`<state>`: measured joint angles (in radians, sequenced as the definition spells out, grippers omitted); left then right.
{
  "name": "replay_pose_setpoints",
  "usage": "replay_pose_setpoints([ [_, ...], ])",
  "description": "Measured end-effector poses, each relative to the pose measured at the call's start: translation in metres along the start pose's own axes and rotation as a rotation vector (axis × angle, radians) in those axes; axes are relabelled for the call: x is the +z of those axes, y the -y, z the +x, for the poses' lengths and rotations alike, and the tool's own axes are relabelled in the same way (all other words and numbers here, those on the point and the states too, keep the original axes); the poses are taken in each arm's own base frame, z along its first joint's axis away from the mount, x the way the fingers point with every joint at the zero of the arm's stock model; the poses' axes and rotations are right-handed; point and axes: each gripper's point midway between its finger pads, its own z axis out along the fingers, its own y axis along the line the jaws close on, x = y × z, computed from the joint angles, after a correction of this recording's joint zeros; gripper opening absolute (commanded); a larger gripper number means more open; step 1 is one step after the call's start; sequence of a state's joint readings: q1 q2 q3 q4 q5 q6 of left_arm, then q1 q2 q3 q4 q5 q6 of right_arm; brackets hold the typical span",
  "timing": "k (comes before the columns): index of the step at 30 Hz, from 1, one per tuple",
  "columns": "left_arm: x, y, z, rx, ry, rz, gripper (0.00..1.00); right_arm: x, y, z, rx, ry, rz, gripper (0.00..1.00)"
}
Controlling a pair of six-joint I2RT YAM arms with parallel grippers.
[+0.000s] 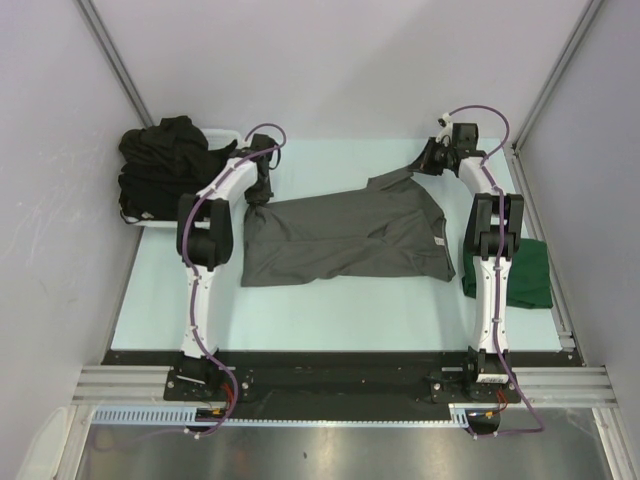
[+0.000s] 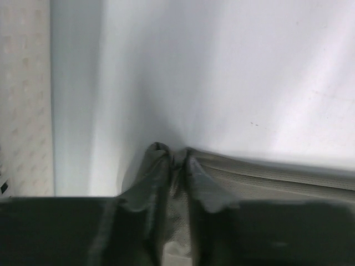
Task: Fold and stack the t-shirts
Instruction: Grap the side of the flattened tshirt furthest away from the robot with both arms
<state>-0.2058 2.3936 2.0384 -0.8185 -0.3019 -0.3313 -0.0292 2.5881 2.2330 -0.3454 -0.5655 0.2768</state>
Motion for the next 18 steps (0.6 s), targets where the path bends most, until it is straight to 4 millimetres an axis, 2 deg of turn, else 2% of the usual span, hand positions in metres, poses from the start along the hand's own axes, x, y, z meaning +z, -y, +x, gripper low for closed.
replay_pose_setpoints([
  [1,0.0002,0.0002,0.0001,-0.004,0.000,0.000,0.10,0.0000,0.0000,0.0000,0.000,0.000,0.000,0.00],
  [4,0.0001,0.0007,0.0006,-0.006,-0.002,0.002,0.06,0.0000,0.0000,0.0000,0.000,0.000,0.000,0.00],
  [18,0.0000,0.0015,0.0014,-0.011,-0.012,0.020,0.07,-0.0068,0.0031,-0.0075,-0.016,0.015,0.005,0.00],
])
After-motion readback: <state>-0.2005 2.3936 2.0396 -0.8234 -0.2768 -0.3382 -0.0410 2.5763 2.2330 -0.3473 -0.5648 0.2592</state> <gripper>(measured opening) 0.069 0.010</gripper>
